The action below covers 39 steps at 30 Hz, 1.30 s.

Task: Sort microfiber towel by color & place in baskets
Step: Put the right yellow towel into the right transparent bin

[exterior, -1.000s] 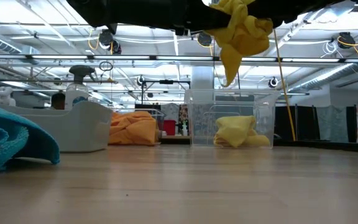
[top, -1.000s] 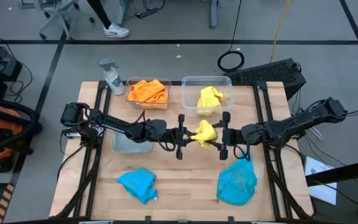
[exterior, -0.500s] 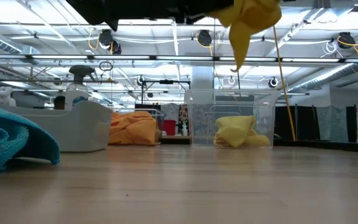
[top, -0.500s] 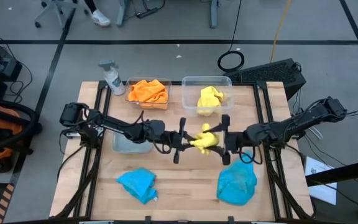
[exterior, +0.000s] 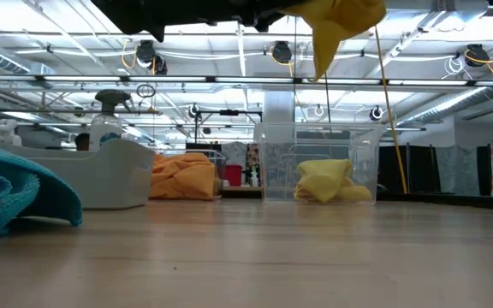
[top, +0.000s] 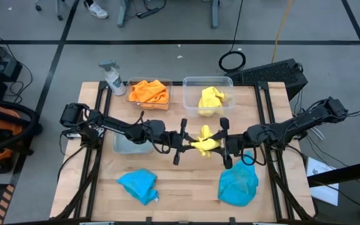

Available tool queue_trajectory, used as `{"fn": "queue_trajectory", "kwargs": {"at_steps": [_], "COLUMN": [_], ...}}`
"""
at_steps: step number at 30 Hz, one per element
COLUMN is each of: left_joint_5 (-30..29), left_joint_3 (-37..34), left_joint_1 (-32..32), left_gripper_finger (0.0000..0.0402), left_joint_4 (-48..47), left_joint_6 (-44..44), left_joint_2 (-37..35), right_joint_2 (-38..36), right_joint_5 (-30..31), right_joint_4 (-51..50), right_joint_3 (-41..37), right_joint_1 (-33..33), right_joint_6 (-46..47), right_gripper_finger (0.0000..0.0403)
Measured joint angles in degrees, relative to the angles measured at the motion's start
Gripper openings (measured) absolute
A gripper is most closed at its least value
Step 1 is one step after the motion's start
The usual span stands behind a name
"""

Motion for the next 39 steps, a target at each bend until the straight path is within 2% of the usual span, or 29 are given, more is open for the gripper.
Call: {"fn": "queue_trajectory", "kwargs": {"at_steps": [4,8,11,15,17,19,21,23,27,36,39], "left_joint_5": [0.3,0.3,-0.2,-3.1,-6.0,-11.9,-17.7,-20.5,-21.4,-25.4,-25.6], "left_joint_3": [0.0,0.0,0.0,0.0,0.1,0.1,0.1,0.1,0.1,0.0,0.0], "left_joint_1": [0.8,1.0,0.9,1.0,0.9,0.9,0.9,1.0,0.8,0.6,0.6], "left_gripper_finger": [0.0067,0.0114,0.0157,0.0210,0.0230,0.0245,0.0255,0.0260,0.0263,0.0263,0.0262], "left_joint_4": [-1.3,-1.7,-1.8,-2.7,-3.6,-7.3,-10.1,-13.7,-17.8,-24.8,-26.0], "left_joint_6": [-2.6,-3.2,-4.4,-5.4,-5.7,-5.8,-5.8,-5.8,-6.8,-10.3,-10.5], "left_joint_2": [0.0,0.0,0.0,-0.6,-1.1,-2.6,-4.0,-5.1,-7.1,-8.6,-8.6], "right_joint_2": [0.1,0.1,0.1,0.1,-0.2,-0.5,-1.0,-1.9,-3.4,-4.0,-3.9], "right_joint_5": [0.4,0.5,1.8,8.0,10.2,11.0,11.1,11.1,12.7,11.9,7.3], "right_joint_4": [0.2,0.0,0.0,-0.1,0.1,0.2,0.6,1.5,2.7,2.4,2.0], "right_joint_3": [0.0,0.0,0.0,0.0,0.0,0.0,0.0,0.0,0.0,3.0,3.0], "right_joint_1": [0.0,0.0,0.0,0.0,-0.1,-0.2,-0.7,-1.4,-4.8,-18.2,-22.9], "right_joint_6": [0.0,0.1,0.5,0.6,0.2,-0.9,-1.8,-2.2,-4.0,-5.4,-4.0], "right_gripper_finger": [0.0063,0.0030,0.0029,0.0039,0.0039,0.0036,0.0033,0.0031,0.0032,0.0033,0.0033]}}
